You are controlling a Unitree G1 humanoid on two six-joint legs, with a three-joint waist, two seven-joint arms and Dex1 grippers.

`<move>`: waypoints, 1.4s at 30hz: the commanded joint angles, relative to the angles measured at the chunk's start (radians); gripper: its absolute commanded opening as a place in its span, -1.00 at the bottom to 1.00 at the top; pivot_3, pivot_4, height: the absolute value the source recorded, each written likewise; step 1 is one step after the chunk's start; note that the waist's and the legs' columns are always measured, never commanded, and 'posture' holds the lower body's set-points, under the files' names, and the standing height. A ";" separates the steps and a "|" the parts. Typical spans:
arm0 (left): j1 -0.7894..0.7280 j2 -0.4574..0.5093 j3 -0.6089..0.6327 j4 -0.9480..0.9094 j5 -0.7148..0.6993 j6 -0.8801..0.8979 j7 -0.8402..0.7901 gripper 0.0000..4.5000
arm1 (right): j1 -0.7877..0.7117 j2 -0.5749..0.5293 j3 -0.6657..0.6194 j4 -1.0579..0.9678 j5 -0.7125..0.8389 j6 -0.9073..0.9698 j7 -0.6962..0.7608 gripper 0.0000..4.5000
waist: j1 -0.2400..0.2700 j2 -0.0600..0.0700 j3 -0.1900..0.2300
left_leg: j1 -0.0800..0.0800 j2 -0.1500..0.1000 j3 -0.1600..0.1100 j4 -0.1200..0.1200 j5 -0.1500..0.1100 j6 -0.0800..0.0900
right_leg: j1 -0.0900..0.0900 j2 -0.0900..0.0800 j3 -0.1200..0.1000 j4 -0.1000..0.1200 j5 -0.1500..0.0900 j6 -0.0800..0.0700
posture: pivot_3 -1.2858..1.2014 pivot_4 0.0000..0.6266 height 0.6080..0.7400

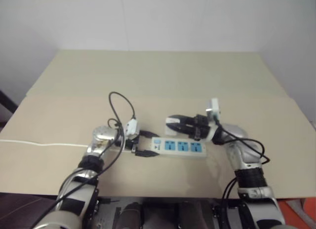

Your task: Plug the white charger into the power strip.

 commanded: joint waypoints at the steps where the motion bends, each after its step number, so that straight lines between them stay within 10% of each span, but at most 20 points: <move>1: 0.007 0.005 0.004 -0.031 -0.008 0.003 -0.003 0.62 | 0.005 -0.005 0.007 0.003 0.006 -0.072 0.028 -0.49 | 0.000 0.000 0.000 | 0.000 0.000 0.000 0.000 0.000 0.000 | 0.000 0.000 0.000 0.000 0.000 0.000 | 0.03 -0.52 1.00; 42: -0.016 -0.004 0.012 0.002 -0.008 -0.008 -0.003 0.62 | 0.000 -0.015 0.101 0.340 -0.108 -0.417 0.138 -0.49 | 0.001 0.000 0.000 | 0.006 0.000 0.000 0.000 0.000 0.000 | 0.007 0.000 0.000 -0.001 0.000 0.000 | 0.03 -0.52 1.00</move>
